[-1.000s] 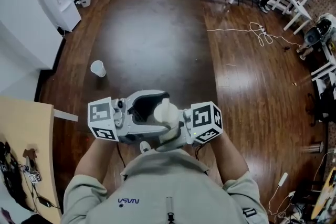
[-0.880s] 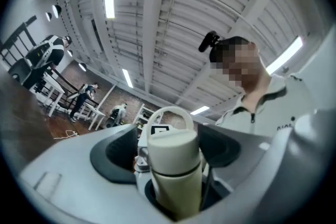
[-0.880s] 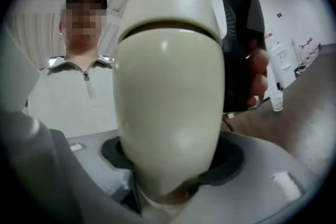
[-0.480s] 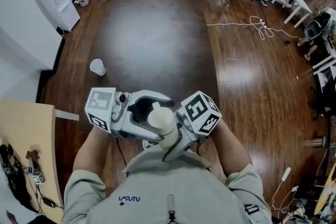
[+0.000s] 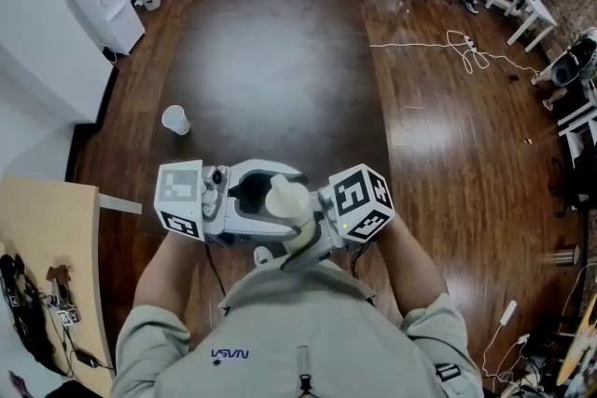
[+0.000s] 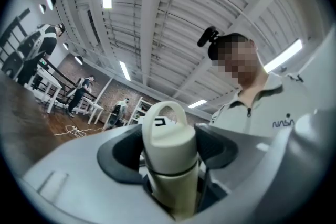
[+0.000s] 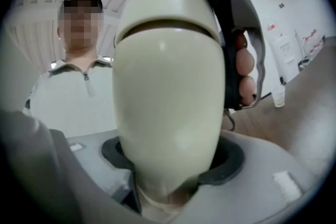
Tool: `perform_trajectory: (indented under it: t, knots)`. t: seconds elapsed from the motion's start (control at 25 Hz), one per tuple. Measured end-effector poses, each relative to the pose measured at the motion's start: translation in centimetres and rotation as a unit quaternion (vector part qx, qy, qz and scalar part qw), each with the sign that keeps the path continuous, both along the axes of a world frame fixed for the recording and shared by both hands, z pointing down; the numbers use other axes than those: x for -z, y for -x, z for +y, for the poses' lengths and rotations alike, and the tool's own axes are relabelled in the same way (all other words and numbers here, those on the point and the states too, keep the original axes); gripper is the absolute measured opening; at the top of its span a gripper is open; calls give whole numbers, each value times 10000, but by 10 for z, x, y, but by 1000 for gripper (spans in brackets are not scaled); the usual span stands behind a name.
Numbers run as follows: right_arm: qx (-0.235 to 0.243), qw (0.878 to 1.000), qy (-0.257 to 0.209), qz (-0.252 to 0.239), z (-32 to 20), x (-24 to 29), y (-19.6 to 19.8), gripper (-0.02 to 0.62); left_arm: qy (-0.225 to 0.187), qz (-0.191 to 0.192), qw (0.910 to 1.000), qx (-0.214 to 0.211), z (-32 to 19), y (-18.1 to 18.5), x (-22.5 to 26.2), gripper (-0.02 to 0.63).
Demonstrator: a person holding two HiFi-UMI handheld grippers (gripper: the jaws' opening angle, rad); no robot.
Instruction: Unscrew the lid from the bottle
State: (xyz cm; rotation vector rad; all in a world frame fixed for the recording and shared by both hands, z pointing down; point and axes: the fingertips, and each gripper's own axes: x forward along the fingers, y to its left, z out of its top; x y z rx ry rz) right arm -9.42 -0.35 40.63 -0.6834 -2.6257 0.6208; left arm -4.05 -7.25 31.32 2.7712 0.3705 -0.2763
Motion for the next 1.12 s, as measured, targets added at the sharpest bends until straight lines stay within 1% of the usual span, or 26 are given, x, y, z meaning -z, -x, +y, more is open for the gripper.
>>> perform_trajectory:
  t: [0.04, 0.08, 0.12, 0.2, 0.24, 0.28, 0.32, 0.4, 0.44, 0.48, 0.56, 0.64, 0.72, 0.76, 0.88, 1.04, 1.12]
  knots:
    - [-285, 9993, -234, 104, -9, -5, 3, 301, -63, -72, 9997, 238, -5, 0, -2, 310]
    - [-603, 9968, -479, 214, -19, -11, 5, 301, -140, -140, 9986, 488, -10, 1, -3, 310]
    - [-935, 9925, -718, 335, -30, -16, 7, 301, -224, -200, 9968, 746, -15, 1, -5, 310]
    - [-1600, 9783, -1165, 607, -52, -25, 9, 301, -380, -308, 9904, 1290, -25, 2, -7, 310]
    - [-1941, 9681, -1387, 762, -64, -30, 9, 301, -446, -371, 9856, 1589, -30, 3, -9, 310]
    - [-2298, 9551, -1621, 935, -76, -34, 8, 301, -517, -453, 9792, 1908, -35, 3, -10, 309]
    - [-2660, 9393, -1858, 1117, -89, -39, 6, 301, -619, -553, 9708, 2251, -40, 4, -12, 310]
    - [-3334, 9039, -2270, 1425, -111, -45, 1, 301, -891, -767, 9485, 2941, -49, 5, -17, 310]
    - [-3611, 8879, -2412, 1520, -119, -46, -1, 301, -984, -860, 9376, 3222, -53, 5, -19, 310]
    - [-3839, 8746, -2508, 1577, -125, -47, -2, 301, -1032, -937, 9282, 3450, -56, 5, -21, 308]
    - [-4166, 8553, -2617, 1625, -133, -50, -3, 301, -1041, -1046, 9133, 3796, -59, 6, -25, 308]
    - [-4349, 8408, -2750, 1679, -138, -52, -6, 301, -992, -1103, 9023, 4048, -62, 6, -28, 308]
    - [-4407, 8313, -2895, 1757, -143, -53, -10, 301, -925, -1118, 8961, 4196, -65, 6, -30, 308]
    - [-4406, 8302, -2916, 1781, -144, -53, -12, 301, -902, -1118, 8951, 4220, -65, 5, -30, 308]
    - [-4387, 8315, -2896, 1796, -142, -54, -12, 301, -900, -1132, 8962, 4194, -65, 5, -32, 308]
    - [-4473, 8247, -2949, 1814, -145, -54, -12, 301, -912, -1143, 8942, 4232, -66, 6, -33, 308]
    - [-4495, 8241, -2943, 1795, -145, -54, -11, 301, -913, -1121, 8951, 4217, -65, 6, -32, 308]
